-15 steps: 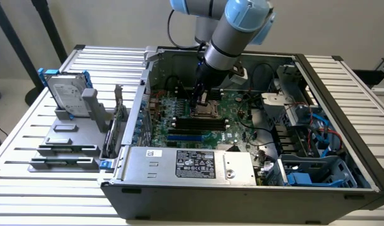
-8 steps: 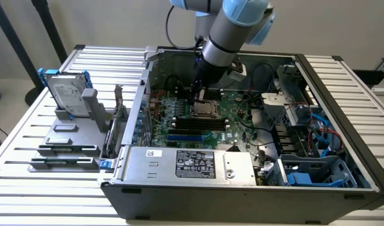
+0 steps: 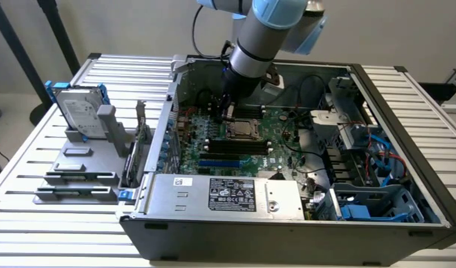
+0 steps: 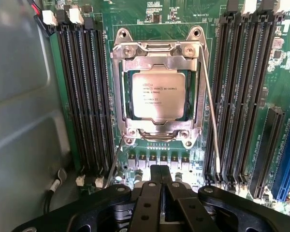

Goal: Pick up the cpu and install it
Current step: 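Close the cpu cover, then install the first cpu locking lever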

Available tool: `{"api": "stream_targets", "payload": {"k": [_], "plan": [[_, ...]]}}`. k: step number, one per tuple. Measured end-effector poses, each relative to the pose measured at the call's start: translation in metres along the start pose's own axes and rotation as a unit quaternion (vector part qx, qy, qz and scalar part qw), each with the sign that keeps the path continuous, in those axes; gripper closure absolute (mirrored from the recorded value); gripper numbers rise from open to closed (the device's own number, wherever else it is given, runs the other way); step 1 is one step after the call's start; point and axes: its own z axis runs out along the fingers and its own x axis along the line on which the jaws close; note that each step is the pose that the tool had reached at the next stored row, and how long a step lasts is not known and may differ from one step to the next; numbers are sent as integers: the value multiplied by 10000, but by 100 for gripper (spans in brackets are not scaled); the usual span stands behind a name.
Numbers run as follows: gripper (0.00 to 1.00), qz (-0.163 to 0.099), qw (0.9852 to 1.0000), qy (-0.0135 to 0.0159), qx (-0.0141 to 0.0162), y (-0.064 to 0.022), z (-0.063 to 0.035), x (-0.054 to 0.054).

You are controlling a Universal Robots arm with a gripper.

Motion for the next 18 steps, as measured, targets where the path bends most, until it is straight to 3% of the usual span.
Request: {"api": "stream_targets", "payload": {"k": [14, 18], "plan": [[89, 0, 10000, -1, 0, -11, 2, 0], [89, 3, 10000, 4, -7, -118, 32, -3]]}}
